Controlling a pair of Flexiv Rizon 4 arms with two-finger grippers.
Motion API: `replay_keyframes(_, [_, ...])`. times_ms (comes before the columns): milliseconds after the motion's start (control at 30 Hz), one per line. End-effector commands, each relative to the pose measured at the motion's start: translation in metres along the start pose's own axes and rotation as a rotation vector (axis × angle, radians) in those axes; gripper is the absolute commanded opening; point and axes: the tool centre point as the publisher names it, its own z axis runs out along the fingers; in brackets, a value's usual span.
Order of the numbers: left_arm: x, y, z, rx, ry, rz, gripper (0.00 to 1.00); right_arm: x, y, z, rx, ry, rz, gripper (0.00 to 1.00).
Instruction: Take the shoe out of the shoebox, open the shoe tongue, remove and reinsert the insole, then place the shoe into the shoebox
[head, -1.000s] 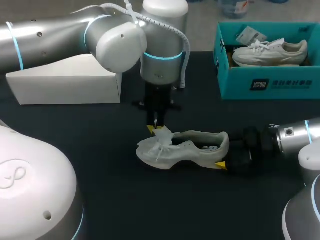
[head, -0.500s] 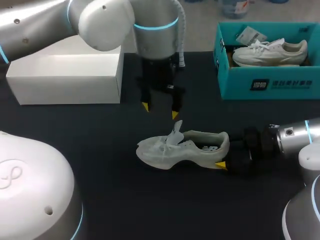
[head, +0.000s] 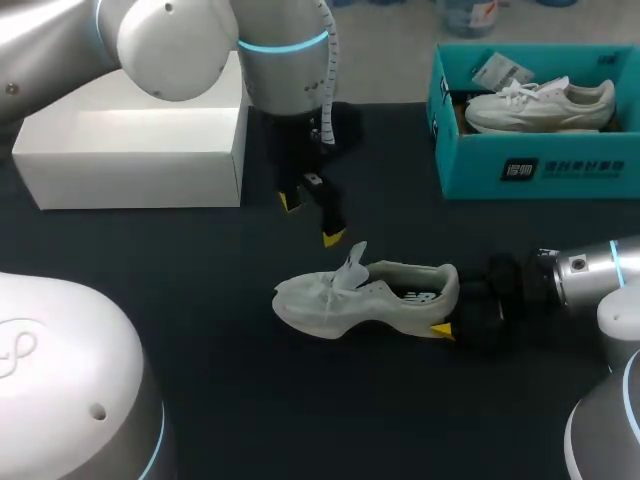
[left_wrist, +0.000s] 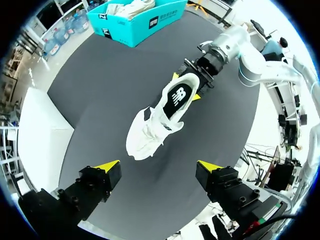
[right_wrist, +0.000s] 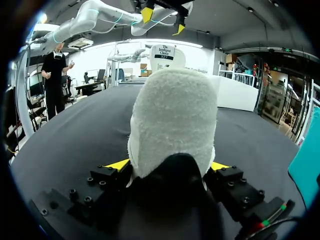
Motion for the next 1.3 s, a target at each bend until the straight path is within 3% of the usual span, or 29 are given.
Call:
replay_keyframes(33, [0.002, 0.001, -0.001, -0.007, -0.013, 0.440, 1.00, 0.000, -0.003, 0.003, 0.003, -0.001, 0.000, 0.00])
replay_keyframes(233, [0.019, 0.000, 0.001, -0.003, -0.035, 0.871, 1.00, 0.000, -0.003, 0.003, 0.003, -0.001, 0.000, 0.00])
replay_keyframes(533, [0.054, -0.028, 0.024, -0.010, -0.055, 0.951, 0.98, 0.000, -0.003, 0.003, 0.003, -0.001, 0.000, 0.00])
replay_keyframes(567, [0.062, -0.034, 0.029, -0.012, -0.062, 0.924, 0.30, 0.000, -0.003, 0.003, 0.003, -0.001, 0.000, 0.00])
replay_keyframes(600, [0.067, -0.038, 0.031, -0.017, -0.040, 0.925, 0.00, 0.000, -0.003, 0.003, 0.003, -0.001, 0.000, 0.00])
replay_keyframes(833, [0.093, -0.060, 0.058, -0.029, -0.077, 0.851, 0.00, 0.000, -0.003, 0.003, 0.003, -0.001, 0.000, 0.00])
replay_keyframes(1067, [0.090, -0.083, 0.088, -0.037, -0.097, 0.752, 0.00, 0.000, -0.003, 0.003, 0.003, -0.001, 0.000, 0.00])
replay_keyframes(1300, [0.076, -0.104, 0.104, -0.033, -0.097, 0.691, 0.00, 0.000, -0.003, 0.003, 0.003, -0.001, 0.000, 0.00])
